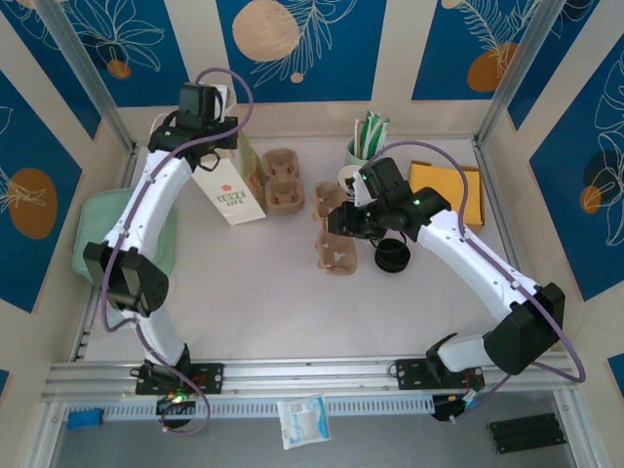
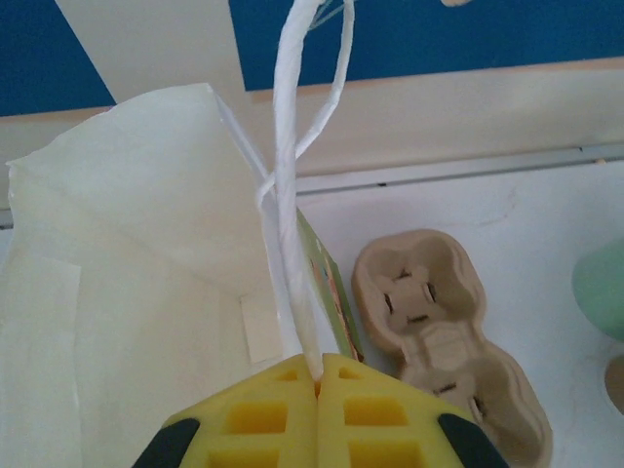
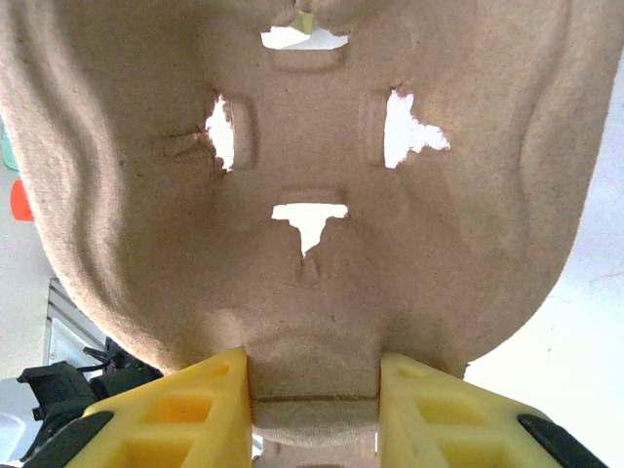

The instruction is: Pack the takeout coffee

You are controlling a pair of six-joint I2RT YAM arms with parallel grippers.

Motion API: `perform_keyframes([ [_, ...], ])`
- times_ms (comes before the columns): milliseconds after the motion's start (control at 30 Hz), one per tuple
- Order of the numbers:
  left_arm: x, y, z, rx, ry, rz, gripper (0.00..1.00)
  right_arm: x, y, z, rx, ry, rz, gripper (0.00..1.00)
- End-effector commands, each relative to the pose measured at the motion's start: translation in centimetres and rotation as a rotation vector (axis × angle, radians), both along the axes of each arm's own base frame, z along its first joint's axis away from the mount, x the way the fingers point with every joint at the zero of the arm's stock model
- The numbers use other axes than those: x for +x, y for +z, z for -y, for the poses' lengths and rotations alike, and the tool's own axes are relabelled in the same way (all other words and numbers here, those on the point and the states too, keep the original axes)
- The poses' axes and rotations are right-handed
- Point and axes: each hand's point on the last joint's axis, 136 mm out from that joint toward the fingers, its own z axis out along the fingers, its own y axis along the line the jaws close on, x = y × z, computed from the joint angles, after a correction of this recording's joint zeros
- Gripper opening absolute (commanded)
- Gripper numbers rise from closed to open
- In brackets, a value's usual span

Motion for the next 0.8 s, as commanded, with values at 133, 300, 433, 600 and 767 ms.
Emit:
perform_keyframes([
  [133,-6.0,1.5,0.9,0.004,-0.031,-0.004,0.00,-1.1,0.6,-0.1,0.040,0.014,0.003,0.32],
  [300,-9.7,0.4,2.6,-0.005,-0.063,-0.047,0.00,-0.9,0.8,0.2,0.043,0.010,0.014,0.32],
  [433,-12.4,-0.8,4.4,-0.032,-0.096,-0.092,0.00,-0.6,1.1,0.7,0.052,0.001,0.021,0.32],
  [600,-15.2,-2.1,6.7,-0.071,-0.132,-0.139,0.00,0.0,1.7,1.9,0.068,-0.028,0.036,0.32],
  [767,-16.9,-2.0,9.0,-0.132,-0.168,-0.153,0.00,0.4,2.1,3.3,0.078,-0.056,0.046,0.32],
])
